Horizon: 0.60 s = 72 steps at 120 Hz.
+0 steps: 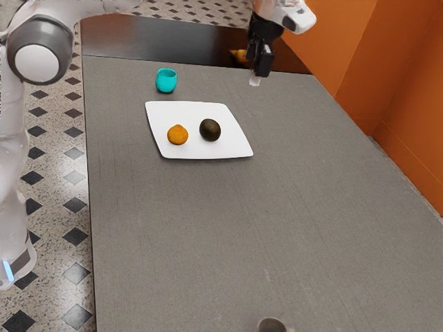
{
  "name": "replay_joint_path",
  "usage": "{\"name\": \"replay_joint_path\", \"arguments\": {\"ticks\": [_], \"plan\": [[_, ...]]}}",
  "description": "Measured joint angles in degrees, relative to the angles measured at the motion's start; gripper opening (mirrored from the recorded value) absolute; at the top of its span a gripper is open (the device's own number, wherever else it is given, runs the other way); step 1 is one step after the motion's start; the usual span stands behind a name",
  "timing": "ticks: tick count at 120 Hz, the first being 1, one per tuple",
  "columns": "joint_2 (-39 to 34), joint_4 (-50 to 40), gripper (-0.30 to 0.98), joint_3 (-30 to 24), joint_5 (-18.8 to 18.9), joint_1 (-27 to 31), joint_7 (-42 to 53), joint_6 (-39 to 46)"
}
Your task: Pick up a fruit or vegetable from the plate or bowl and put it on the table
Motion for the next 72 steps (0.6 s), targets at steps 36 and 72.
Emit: {"name": "replay_joint_path", "arguments": {"ticks": [36, 72], "plan": [[3.0, -2.81, 0.69, -0.03, -5.39, 4.7, 0.97, -1.63], [-17.64, -44.79, 0.69, 0.3, -6.2, 12.19, 2.52, 18.23]]}}
